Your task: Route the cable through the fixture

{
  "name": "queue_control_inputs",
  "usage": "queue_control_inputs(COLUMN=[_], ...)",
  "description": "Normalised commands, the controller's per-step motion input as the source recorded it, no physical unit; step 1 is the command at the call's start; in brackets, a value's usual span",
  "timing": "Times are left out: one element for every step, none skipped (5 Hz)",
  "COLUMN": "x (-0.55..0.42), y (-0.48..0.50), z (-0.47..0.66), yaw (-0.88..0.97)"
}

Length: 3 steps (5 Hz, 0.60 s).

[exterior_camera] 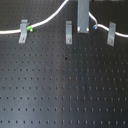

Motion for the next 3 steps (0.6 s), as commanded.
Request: queue_control_inputs(x=[-0.019,-0.137,-0.007], y=[0.002,0.194,0.142], z=[0.00,0.01,0.39], yaw=[0.00,0.00,-0.06])
